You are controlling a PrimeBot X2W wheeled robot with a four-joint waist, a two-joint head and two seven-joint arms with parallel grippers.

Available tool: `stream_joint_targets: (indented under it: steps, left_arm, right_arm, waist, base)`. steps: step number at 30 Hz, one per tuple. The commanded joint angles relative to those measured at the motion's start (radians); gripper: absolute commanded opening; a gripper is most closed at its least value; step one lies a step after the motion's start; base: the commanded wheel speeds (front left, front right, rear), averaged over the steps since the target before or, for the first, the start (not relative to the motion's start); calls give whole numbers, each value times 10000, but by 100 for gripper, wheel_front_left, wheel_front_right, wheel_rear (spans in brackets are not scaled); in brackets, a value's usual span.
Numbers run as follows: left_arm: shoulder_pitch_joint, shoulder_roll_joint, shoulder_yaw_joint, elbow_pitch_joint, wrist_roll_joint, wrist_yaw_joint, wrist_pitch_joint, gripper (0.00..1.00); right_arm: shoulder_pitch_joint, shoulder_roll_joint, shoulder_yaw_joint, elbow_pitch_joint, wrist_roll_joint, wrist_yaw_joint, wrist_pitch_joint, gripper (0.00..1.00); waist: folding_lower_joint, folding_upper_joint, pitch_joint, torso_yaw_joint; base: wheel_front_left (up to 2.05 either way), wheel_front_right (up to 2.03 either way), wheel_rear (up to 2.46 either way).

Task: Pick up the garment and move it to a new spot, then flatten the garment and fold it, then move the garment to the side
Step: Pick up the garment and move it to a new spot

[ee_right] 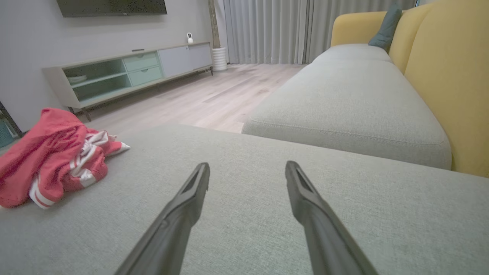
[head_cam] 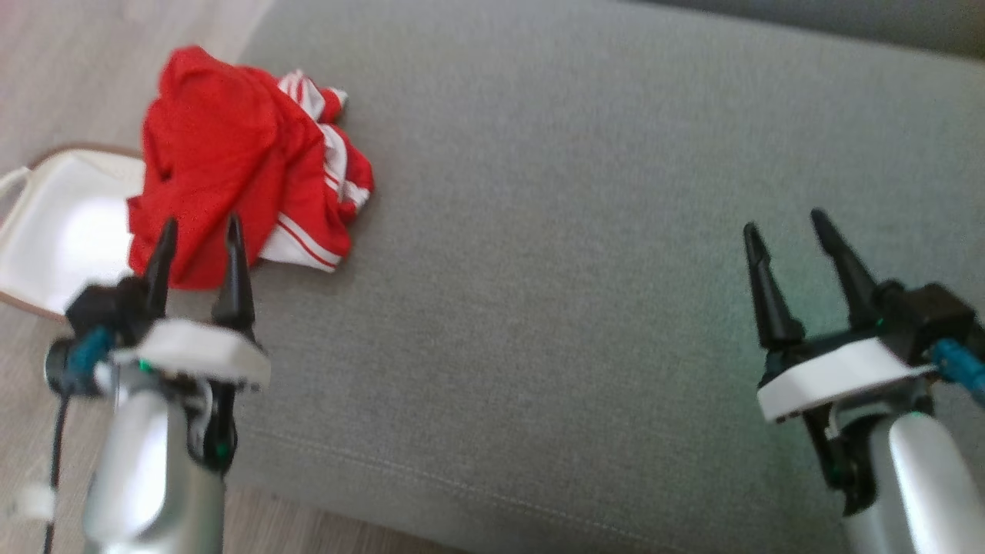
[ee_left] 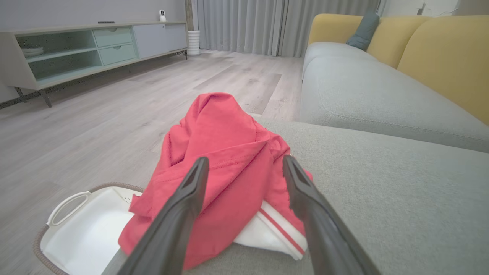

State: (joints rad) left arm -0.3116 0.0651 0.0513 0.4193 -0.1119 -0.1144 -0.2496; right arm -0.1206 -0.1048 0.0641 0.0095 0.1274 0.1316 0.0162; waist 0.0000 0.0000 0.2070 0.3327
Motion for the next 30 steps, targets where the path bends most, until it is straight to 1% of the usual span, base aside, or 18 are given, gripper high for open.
stream_joint_targets:
  steps: [1, 6, 11, 16, 21, 22, 23, 24, 27, 30]
  left_arm:
    - [-573, 297, 411, -202, -70, -6, -122, 100]
    - [-2037, 560, 519, 1453, -310, -64, -122, 100]
    - [-3363, 822, 582, 3435, -655, -112, -122, 100]
    - [-4421, 1178, 454, 5251, -868, -142, -77, 100]
    - [-5213, 1413, 183, 6617, -973, -155, 338, 100]
    - [-5335, 1444, 127, 6822, -990, -157, 439, 55]
    - [-5448, 1486, 57, 6958, -985, -158, 454, 32]
    - [-5560, 1542, 15, 7026, -989, -159, 392, 0]
    - [-5809, 1723, -91, 7015, -904, -138, 108, 0]
    - [-5902, 1815, -93, 6708, -851, 6, -68, 0]
  right_arm:
    - [-366, -126, 242, -406, -105, -9, 35, 100]
    - [-722, -362, 237, -795, -197, -9, 342, 100]
    - [-1025, -542, 322, -999, -249, -9, 562, 100]
    - [-1252, -589, 406, -1086, -290, -9, 655, 100]
    - [-1335, -591, 398, -1087, -291, -9, 673, 100]
    - [-1339, -584, 397, -1074, -285, -9, 669, 100]
    - [-1339, -574, 396, -1056, -276, -9, 663, 100]
    - [-1336, -565, 389, -1040, -271, -9, 653, 100]
    - [-1326, -509, 348, -970, -263, -9, 592, 100]
    - [-1294, -422, 296, -868, -240, -9, 492, 100]
  waist:
    - [0, 0, 545, -142]
    - [0, 0, 1413, -212]
    - [0, 0, 1975, -215]
    - [0, 0, 2222, -228]
    - [0, 0, 2311, -198]
    - [0, 0, 2304, -195]
    - [0, 0, 2291, -191]
    - [0, 0, 2276, -183]
    - [0, 0, 2160, -163]
    - [0, 0, 1938, -164]
  base:
    - [0, 0, 0]
    - [0, 0, 0]
    - [0, 0, 0]
    - [0, 0, 0]
    - [0, 0, 0]
    - [0, 0, 0]
    - [0, 0, 0]
    - [0, 0, 0]
    - [0, 0, 0]
    - [0, 0, 0]
